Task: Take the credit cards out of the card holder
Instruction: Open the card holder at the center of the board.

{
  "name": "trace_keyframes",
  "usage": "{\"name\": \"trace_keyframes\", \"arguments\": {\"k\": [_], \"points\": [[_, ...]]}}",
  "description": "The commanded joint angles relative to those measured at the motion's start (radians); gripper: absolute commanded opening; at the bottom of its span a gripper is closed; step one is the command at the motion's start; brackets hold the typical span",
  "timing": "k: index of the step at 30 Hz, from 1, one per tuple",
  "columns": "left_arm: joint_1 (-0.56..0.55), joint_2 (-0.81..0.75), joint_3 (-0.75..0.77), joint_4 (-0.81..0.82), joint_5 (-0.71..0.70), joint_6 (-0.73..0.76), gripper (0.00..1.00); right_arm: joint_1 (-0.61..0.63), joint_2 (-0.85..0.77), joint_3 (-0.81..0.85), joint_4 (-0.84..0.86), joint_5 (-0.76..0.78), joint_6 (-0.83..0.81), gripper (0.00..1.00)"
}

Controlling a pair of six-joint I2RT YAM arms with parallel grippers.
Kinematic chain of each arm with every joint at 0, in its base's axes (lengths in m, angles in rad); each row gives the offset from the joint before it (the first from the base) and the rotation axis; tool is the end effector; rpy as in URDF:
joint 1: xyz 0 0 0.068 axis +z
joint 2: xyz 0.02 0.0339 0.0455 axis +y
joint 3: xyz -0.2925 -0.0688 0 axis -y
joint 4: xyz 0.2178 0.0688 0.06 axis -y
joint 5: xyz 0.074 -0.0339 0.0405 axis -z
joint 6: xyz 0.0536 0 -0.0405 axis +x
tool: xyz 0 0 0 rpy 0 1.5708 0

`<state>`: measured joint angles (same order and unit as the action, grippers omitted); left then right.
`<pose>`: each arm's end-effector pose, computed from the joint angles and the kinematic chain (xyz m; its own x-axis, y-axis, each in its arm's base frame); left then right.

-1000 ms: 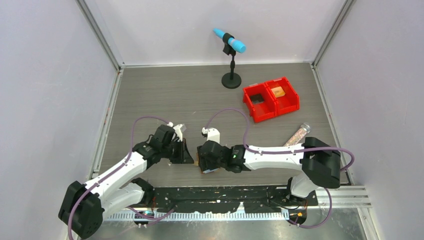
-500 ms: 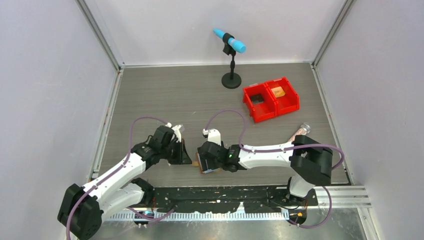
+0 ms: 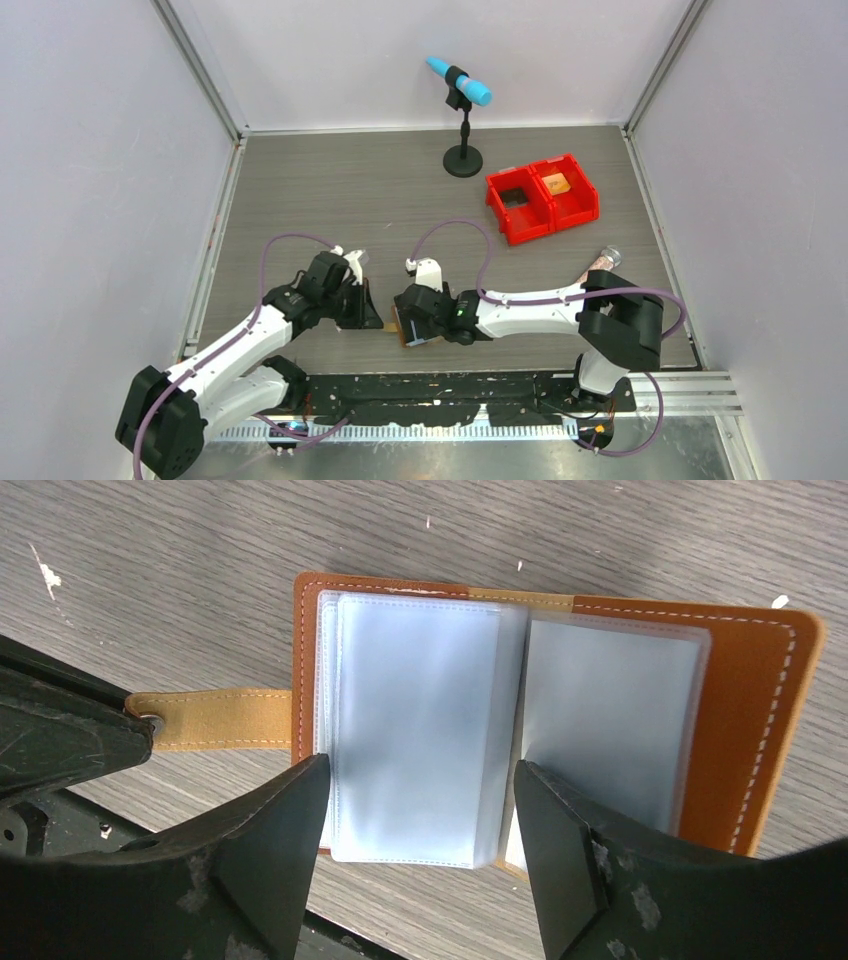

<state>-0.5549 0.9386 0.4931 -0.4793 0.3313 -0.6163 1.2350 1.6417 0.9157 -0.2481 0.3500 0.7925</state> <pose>0.1137 -0.0910 0.2102 -0.9380 -0.0616 -0.3411 0.1501 0.8149 -0.5599 0.1206 0.2898 0.2027 -0.7777 -0.1983 -0.5965 -0.3840 0.9012 0.2010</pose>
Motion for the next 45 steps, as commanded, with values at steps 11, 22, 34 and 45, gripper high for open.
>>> {"name": "trace_keyframes", "arguments": {"k": [11, 22, 34, 45], "points": [[0.004, 0.013, 0.024, -0.028, -0.054, 0.029, 0.0, -0.002, -0.045, 0.004, -0.085, 0.119, -0.004, 0.63], [0.004, 0.018, 0.016, -0.031, -0.063, 0.026, 0.0, -0.002, -0.105, -0.028, -0.111, 0.147, 0.011, 0.63], [0.005, 0.038, 0.013, -0.026, -0.078, 0.021, 0.0, -0.009, -0.177, -0.065, -0.128, 0.176, 0.013, 0.58], [0.004, 0.051, 0.021, -0.03, -0.089, 0.022, 0.0, -0.014, -0.183, -0.057, -0.146, 0.192, -0.011, 0.6]]}}
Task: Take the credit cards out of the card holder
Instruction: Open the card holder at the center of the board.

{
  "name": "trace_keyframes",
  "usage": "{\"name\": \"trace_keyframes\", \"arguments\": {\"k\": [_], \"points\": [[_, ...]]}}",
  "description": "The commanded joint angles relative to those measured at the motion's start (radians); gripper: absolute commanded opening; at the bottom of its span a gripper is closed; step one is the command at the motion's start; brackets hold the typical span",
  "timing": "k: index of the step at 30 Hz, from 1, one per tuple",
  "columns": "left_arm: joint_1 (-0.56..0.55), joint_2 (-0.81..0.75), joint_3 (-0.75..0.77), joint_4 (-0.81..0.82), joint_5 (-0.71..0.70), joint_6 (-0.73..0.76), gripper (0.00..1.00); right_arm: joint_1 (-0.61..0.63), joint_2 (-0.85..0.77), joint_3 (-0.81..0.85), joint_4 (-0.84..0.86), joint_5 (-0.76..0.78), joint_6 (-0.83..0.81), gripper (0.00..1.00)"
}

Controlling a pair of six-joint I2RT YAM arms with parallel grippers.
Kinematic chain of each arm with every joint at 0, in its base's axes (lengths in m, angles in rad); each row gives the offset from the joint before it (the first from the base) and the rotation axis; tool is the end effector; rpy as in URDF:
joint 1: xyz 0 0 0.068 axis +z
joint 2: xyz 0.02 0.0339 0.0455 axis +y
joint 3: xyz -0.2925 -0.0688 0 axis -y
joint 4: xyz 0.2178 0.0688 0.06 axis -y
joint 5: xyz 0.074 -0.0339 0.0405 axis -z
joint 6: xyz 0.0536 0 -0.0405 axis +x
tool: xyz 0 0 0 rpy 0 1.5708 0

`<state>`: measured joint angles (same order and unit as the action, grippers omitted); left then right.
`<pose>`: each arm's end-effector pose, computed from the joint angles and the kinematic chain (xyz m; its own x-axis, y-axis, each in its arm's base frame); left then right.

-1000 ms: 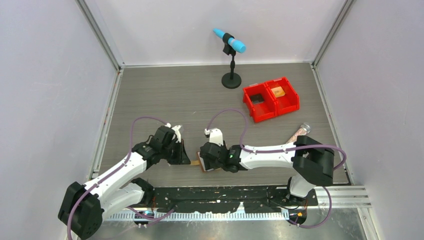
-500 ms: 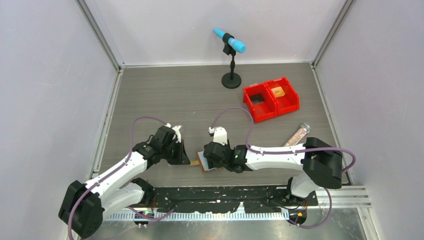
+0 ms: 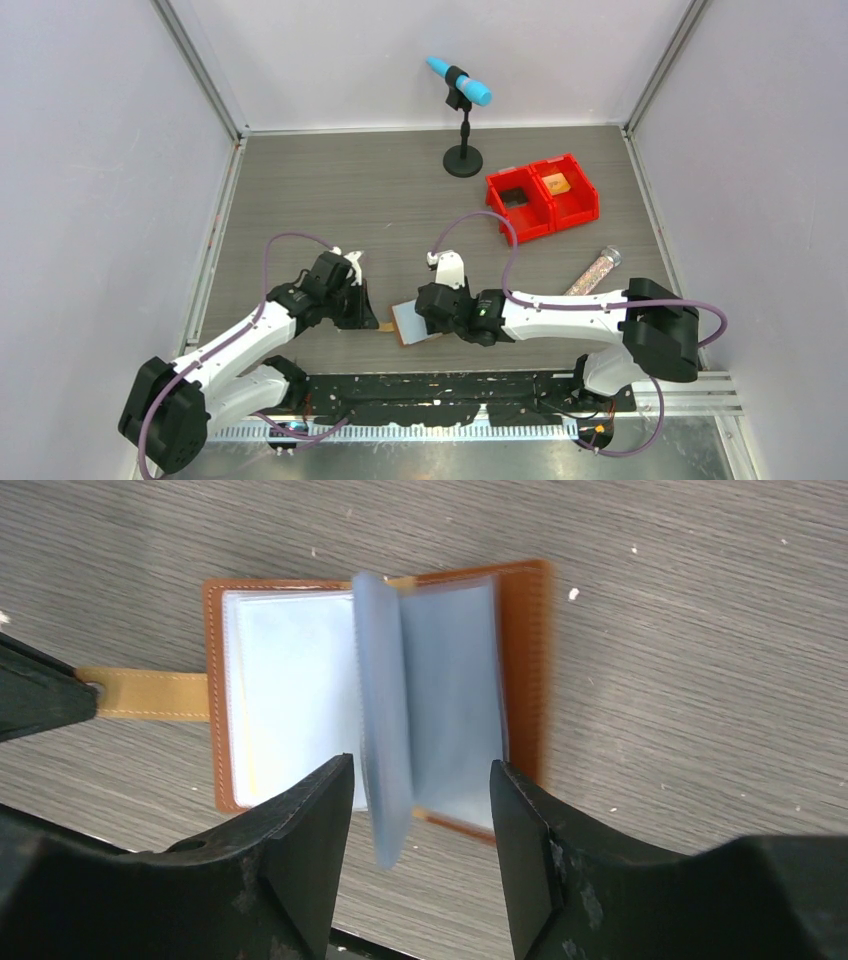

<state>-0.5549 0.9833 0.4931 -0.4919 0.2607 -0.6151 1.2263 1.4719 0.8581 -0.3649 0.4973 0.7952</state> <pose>0.1186 -0.0898 0.2027 -0.9413 -0.0725 -0.3298 0.1072 0.8620 -0.4955 0.1157 0.2467 0.2277 -0.7227 -0.1560 -0.6734 -0.3161 0.9409 0.1213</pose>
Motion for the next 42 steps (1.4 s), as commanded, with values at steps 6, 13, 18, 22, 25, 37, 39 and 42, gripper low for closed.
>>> {"name": "trace_keyframes", "arguments": {"k": [6, 13, 18, 22, 25, 37, 39, 42], "points": [[0.004, 0.012, 0.027, -0.016, -0.023, 0.02, 0.0, -0.006, 0.017, 0.016, -0.008, 0.018, -0.038, 0.64], [0.004, 0.017, 0.035, -0.022, -0.029, 0.018, 0.0, -0.005, 0.013, 0.024, 0.001, 0.014, -0.059, 0.58], [0.004, 0.01, 0.047, -0.042, -0.045, 0.013, 0.0, -0.013, -0.022, 0.045, -0.053, 0.028, -0.061, 0.54], [0.004, -0.012, 0.061, -0.063, -0.057, 0.005, 0.0, -0.016, -0.068, 0.054, -0.061, -0.001, -0.077, 0.52], [0.004, -0.03, 0.077, -0.077, -0.044, -0.001, 0.0, -0.042, -0.09, 0.022, 0.012, -0.074, -0.097, 0.5], [0.004, -0.056, 0.082, -0.106, -0.046, -0.01, 0.04, -0.105, -0.074, 0.055, 0.066, -0.13, -0.112, 0.47], [0.004, -0.057, 0.087, -0.11, -0.049, -0.009, 0.06, -0.105, -0.076, 0.065, 0.054, -0.128, -0.113, 0.49], [0.004, -0.06, 0.093, -0.118, -0.051, -0.011, 0.11, -0.105, -0.074, 0.066, 0.063, -0.151, -0.116, 0.5]]}}
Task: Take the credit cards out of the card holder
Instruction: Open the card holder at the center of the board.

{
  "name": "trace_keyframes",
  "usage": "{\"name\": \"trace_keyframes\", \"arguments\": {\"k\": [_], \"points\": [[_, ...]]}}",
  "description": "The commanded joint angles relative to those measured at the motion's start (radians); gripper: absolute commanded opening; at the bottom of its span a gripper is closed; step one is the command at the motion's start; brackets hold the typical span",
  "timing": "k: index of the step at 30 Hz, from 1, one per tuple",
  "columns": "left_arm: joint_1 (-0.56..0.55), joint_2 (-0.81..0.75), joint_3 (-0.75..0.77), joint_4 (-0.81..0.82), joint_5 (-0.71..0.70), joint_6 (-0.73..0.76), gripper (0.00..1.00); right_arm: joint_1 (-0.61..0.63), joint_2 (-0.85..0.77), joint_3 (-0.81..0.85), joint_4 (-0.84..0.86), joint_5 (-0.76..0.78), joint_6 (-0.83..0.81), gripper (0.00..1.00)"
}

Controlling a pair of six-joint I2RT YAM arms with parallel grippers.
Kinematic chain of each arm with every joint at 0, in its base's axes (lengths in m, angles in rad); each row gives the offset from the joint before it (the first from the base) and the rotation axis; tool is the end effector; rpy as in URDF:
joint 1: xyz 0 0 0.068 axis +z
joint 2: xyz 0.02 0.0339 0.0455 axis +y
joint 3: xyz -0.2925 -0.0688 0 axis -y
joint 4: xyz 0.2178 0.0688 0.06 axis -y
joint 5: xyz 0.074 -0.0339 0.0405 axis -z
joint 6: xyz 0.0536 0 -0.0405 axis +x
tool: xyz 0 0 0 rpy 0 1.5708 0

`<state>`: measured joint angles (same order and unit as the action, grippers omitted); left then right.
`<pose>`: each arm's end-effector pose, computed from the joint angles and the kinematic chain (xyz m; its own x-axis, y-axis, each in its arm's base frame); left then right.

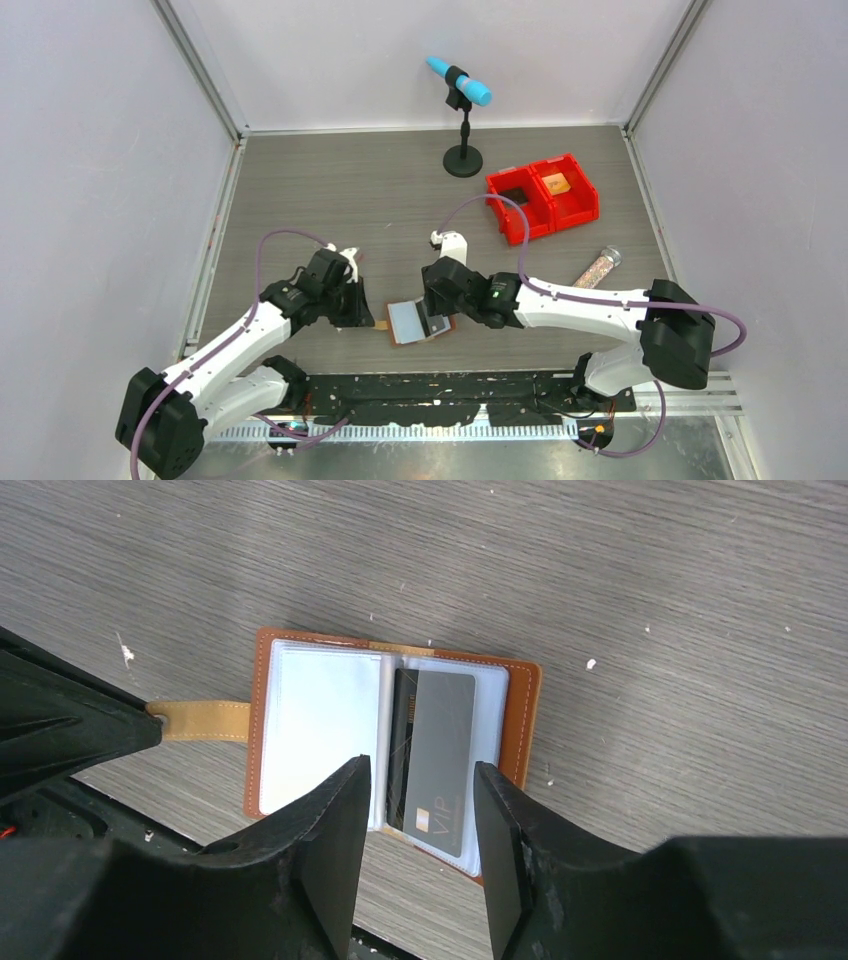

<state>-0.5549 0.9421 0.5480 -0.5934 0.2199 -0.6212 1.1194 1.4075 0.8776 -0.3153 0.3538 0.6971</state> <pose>0.1143 -0.0846 0.2164 -0.9356 -0.0883 -0.3419 0.0883 0.8790 -0.4686 0.1359 0.2377 0.2508 -0.7277 -0.1206 -0.6752 -0.3608 0.9045 0.2273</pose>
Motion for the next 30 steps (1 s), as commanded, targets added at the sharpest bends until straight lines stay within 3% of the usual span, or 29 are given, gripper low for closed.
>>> {"name": "trace_keyframes", "arguments": {"k": [1, 7, 13, 22, 30], "points": [[0.004, -0.02, 0.043, -0.02, -0.012, -0.004, 0.12, 0.002, -0.007, 0.044, 0.022, -0.013, -0.018, 0.48], [0.004, -0.027, 0.071, -0.021, 0.031, -0.003, 0.19, 0.002, 0.015, -0.011, 0.111, -0.027, -0.011, 0.43], [0.005, -0.03, 0.08, 0.004, 0.074, -0.032, 0.23, 0.006, 0.097, -0.054, 0.257, -0.138, -0.017, 0.4], [0.004, 0.033, -0.012, 0.278, 0.236, -0.143, 0.24, 0.013, 0.121, -0.049, 0.209, -0.096, 0.011, 0.39], [0.004, 0.124, -0.066, 0.47, 0.308, -0.195, 0.22, 0.013, -0.023, -0.049, 0.076, -0.029, 0.015, 0.43]]}}
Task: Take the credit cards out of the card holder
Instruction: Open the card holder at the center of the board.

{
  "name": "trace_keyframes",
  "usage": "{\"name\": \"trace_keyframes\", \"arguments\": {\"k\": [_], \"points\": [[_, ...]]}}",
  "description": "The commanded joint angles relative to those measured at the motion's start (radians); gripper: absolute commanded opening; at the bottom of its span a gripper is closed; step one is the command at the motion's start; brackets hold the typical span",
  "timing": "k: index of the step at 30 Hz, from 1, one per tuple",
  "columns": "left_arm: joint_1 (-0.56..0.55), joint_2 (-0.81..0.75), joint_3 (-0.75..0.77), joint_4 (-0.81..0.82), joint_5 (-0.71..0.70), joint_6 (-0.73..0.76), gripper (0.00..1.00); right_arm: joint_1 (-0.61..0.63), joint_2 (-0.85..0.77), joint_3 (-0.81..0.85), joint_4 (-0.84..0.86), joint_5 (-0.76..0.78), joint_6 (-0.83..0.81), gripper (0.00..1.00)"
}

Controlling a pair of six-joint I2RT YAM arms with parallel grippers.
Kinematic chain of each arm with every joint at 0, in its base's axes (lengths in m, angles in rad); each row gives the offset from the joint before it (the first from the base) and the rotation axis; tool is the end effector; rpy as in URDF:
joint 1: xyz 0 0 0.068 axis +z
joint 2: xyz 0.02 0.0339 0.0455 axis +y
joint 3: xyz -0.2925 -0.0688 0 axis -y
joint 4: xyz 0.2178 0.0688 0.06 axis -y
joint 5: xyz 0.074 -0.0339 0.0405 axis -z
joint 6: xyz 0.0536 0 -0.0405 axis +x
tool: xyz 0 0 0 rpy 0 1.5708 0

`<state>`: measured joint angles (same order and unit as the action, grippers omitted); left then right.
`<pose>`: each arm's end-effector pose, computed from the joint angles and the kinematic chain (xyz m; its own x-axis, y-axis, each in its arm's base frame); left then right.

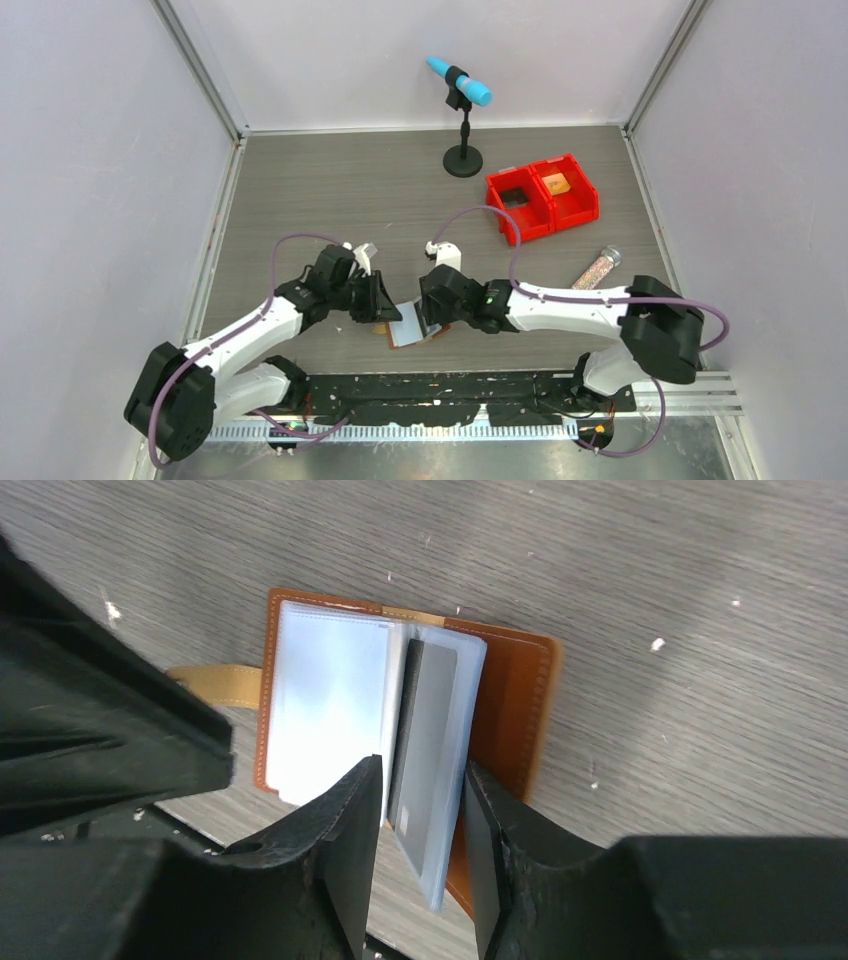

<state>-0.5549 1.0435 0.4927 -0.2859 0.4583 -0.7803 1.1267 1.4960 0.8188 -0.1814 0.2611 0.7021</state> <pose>0.1333 -0.1106 0.2128 -0.9581 -0.1484 -0.2450 0.0709 0.7059 -0.7047 0.1361 0.2538 0.2203 -0.7649 -0.1554 -0.6251 -0.4007 0.8746 0.2729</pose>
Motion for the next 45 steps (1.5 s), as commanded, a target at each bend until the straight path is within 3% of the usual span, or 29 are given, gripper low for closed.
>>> {"name": "trace_keyframes", "arguments": {"k": [1, 6, 12, 30, 45], "points": [[0.004, 0.033, -0.014, 0.174, 0.069, -0.036, 0.22, 0.005, -0.125, 0.011, -0.064, 0.062, 0.009, 0.43], [0.003, 0.107, -0.015, 0.213, 0.074, -0.033, 0.21, 0.028, -0.193, 0.026, -0.07, 0.037, 0.012, 0.42], [0.004, 0.171, -0.023, 0.222, 0.056, -0.015, 0.2, 0.084, -0.147, 0.076, 0.001, -0.014, 0.024, 0.38], [0.004, 0.205, -0.054, 0.194, 0.0, 0.03, 0.2, 0.06, -0.013, 0.02, -0.027, 0.118, 0.033, 0.36], [0.003, 0.231, -0.038, 0.134, -0.06, 0.083, 0.19, 0.039, 0.032, -0.064, -0.009, 0.119, 0.064, 0.35]]}}
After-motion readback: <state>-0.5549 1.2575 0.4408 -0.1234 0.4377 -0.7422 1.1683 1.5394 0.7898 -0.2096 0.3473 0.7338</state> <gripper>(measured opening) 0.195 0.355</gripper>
